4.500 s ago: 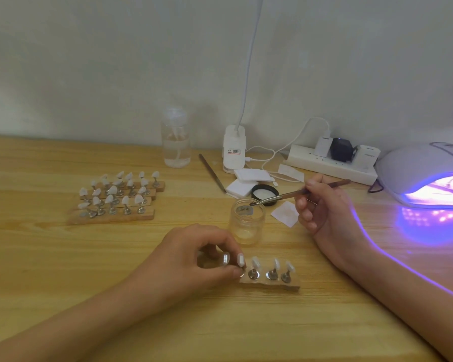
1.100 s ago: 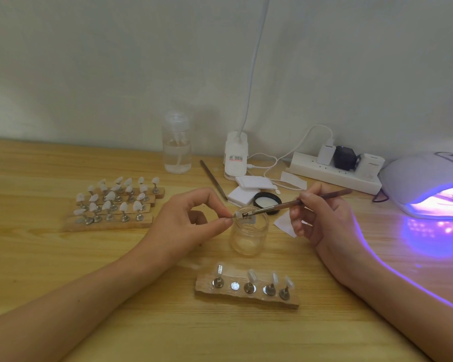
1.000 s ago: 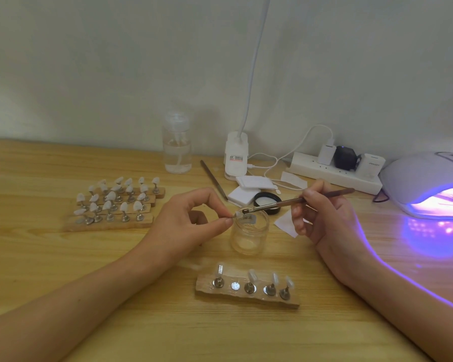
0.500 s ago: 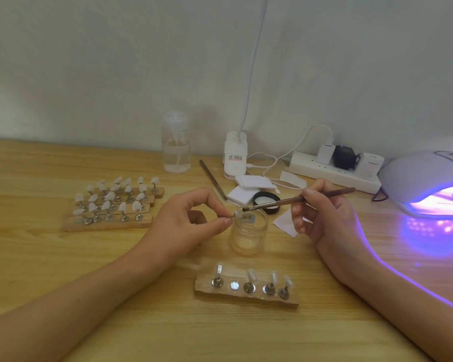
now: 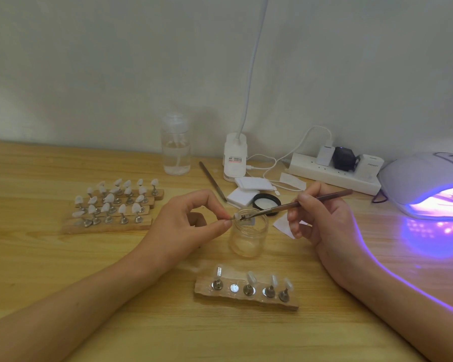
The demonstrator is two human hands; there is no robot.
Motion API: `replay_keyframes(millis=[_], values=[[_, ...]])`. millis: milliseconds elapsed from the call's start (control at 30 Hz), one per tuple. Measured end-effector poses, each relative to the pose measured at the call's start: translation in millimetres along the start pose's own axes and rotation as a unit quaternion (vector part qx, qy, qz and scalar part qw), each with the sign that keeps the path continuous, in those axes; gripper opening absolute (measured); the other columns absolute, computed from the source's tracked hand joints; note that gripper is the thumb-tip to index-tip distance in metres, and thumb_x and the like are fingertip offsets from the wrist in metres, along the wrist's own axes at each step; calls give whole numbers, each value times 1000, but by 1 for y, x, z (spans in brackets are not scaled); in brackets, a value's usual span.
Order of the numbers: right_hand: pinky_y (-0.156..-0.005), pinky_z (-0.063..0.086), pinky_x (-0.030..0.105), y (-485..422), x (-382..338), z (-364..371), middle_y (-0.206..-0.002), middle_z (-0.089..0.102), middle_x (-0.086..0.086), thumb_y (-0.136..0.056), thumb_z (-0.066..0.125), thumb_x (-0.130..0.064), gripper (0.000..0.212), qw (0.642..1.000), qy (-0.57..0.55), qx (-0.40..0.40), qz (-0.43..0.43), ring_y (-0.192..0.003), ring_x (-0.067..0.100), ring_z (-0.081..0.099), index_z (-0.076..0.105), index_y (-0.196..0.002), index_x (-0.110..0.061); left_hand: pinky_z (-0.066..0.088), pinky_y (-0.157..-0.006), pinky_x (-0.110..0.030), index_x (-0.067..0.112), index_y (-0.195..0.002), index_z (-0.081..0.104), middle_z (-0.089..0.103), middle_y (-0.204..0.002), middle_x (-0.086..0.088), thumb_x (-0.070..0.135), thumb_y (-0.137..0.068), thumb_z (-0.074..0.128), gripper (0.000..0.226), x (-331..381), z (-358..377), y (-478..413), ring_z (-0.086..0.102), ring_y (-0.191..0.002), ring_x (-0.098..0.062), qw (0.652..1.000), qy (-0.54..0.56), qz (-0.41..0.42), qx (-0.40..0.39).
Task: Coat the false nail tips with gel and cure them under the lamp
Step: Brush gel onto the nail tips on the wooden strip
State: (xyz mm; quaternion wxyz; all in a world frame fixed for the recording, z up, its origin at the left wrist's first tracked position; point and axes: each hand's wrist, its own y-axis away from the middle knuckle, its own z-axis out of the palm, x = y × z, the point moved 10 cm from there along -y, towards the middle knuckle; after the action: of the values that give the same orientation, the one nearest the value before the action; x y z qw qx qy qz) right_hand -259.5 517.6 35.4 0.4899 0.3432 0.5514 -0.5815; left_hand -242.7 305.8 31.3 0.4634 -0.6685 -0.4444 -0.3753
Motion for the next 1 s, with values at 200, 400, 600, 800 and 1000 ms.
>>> replay_keyframes(millis=[200, 400, 600, 800, 1000], values=[[-47, 46, 22, 0, 0, 3, -63, 61, 6, -91, 62, -21, 18, 1000, -13, -15, 1, -53, 15, 57, 53, -76, -15, 44, -53, -23, 25, -74, 69, 67, -89, -19, 18, -79, 79, 13, 0, 0, -1, 47, -53, -8, 1000, -2, 12, -2], [-47, 45, 21, -1, 1, 0, -63, 60, 5, -90, 63, -22, 18, 999, -39, -9, 7, -52, 13, 56, 53, -76, -16, 43, -53, -24, 26, -75, 69, 67, -90, -18, 19, -80, 79, 13, 1, 0, 0, 46, -52, -9, 1000, -4, 16, 0], [-47, 46, 22, 0, 2, 1, -62, 61, 6, -86, 63, -24, 18, 1000, -11, -1, 10, -52, 14, 56, 52, -76, -12, 38, -51, -19, 26, -75, 68, 66, -89, -25, 18, -80, 78, 14, 1, -1, 0, 43, -50, -9, 1000, -10, 19, 3], [-47, 46, 22, 0, -2, 7, -63, 61, 5, -90, 64, -22, 21, 1000, -18, -22, 3, -53, 14, 57, 58, -70, -21, 37, -51, -13, 26, -74, 68, 69, -86, -12, 16, -80, 78, 16, 2, 0, -1, 41, -48, -5, 1000, -12, 28, 0], [-47, 46, 21, -1, 2, 2, -63, 61, 5, -90, 64, -23, 20, 999, -38, -12, 16, -53, 13, 56, 57, -71, -21, 35, -51, -18, 27, -77, 68, 61, -83, -32, 23, -80, 80, 13, 1, 1, -1, 38, -49, -11, 1000, -13, 29, -3]])
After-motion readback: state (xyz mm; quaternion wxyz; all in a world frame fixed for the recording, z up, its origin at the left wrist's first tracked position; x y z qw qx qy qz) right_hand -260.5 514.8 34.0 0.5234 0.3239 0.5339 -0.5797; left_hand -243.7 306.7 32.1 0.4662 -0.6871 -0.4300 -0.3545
